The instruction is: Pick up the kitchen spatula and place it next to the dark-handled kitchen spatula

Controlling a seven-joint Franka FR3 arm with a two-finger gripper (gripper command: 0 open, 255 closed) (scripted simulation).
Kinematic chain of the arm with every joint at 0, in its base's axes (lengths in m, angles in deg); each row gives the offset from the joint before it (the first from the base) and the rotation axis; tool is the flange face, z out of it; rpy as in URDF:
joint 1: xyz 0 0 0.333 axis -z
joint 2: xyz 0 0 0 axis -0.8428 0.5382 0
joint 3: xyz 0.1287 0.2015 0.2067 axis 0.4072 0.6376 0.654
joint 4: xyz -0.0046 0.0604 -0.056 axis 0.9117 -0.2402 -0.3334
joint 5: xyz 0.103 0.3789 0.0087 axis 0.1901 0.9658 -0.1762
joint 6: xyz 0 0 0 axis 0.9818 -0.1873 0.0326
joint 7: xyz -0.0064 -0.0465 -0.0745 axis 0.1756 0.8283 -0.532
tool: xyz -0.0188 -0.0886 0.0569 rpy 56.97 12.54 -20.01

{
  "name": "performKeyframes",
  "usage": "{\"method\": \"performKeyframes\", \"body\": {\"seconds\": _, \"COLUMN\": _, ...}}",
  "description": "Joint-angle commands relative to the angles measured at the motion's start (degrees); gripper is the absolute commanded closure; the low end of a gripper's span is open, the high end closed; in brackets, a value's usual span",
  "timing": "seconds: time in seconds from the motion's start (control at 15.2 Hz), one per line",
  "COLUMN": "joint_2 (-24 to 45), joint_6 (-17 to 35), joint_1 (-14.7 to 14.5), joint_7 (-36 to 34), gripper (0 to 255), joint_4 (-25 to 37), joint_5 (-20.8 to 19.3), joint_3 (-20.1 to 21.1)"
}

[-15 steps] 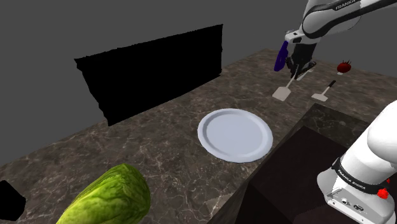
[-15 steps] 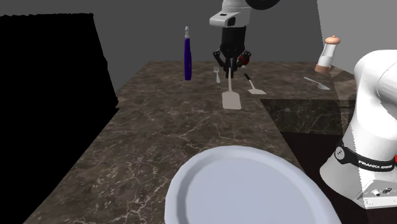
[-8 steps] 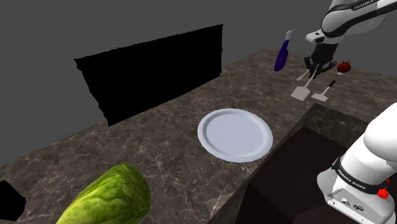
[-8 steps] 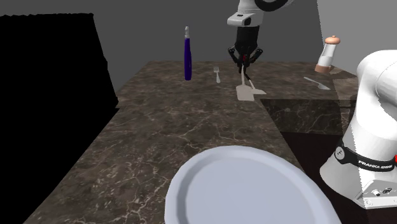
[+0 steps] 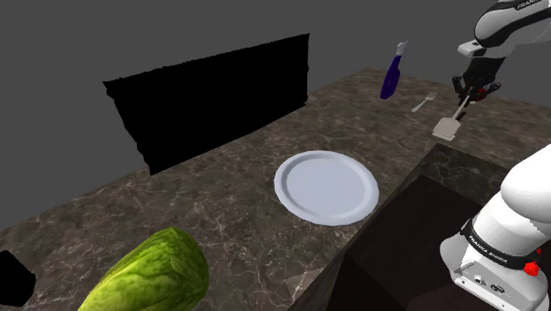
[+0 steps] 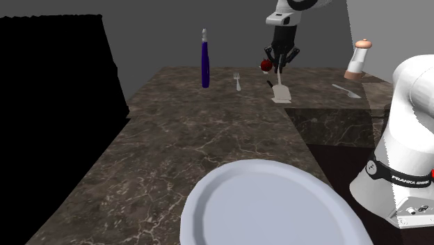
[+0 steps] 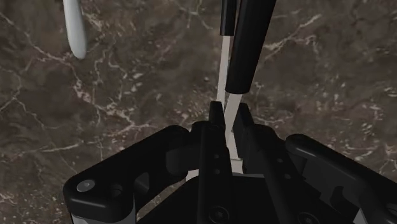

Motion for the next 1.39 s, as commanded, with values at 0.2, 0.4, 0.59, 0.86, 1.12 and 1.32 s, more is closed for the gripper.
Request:
{"method": "performKeyframes", "body": {"seconds": 0.2, "joint_2": 3.59, "joint_6": 0.85, "joint_1": 0.79, "joint_7": 8.92, "gripper": 255, "joint_4": 3.93, "joint_5": 1.30, "joint_3": -6.86}}
{"method": "performKeyframes", "body": {"seconds": 0.4, "joint_2": 7.03, "joint_6": 1.33, "joint_1": 0.39, "joint_7": 14.95, "gripper": 255, "joint_4": 7.19, "joint_5": 3.73, "joint_3": -11.54}}
{"method": "performKeyframes", "body": {"seconds": 0.59, "joint_2": 11.80, "joint_6": 1.78, "joint_1": -0.58, "joint_7": 22.00, "gripper": 255, "joint_4": 10.96, "joint_5": 8.01, "joint_3": -16.85}}
{"method": "performKeyframes", "body": {"seconds": 0.86, "joint_2": 22.10, "joint_6": 1.74, "joint_1": -1.00, "joint_7": 34.73, "gripper": 255, "joint_4": 16.94, "joint_5": 19.22, "joint_3": -23.84}}
{"method": "performKeyframes", "body": {"seconds": 1.12, "joint_2": 27.27, "joint_6": 1.99, "joint_1": 0.17, "joint_7": 38.62, "gripper": 255, "joint_4": 18.83, "joint_5": 25.04, "joint_3": -24.98}}
{"method": "performKeyframes", "body": {"seconds": 1.32, "joint_2": 32.37, "joint_6": -1.33, "joint_1": 87.67, "joint_7": 38.62, "gripper": 255, "joint_4": 30.12, "joint_5": 15.23, "joint_3": 59.41}}
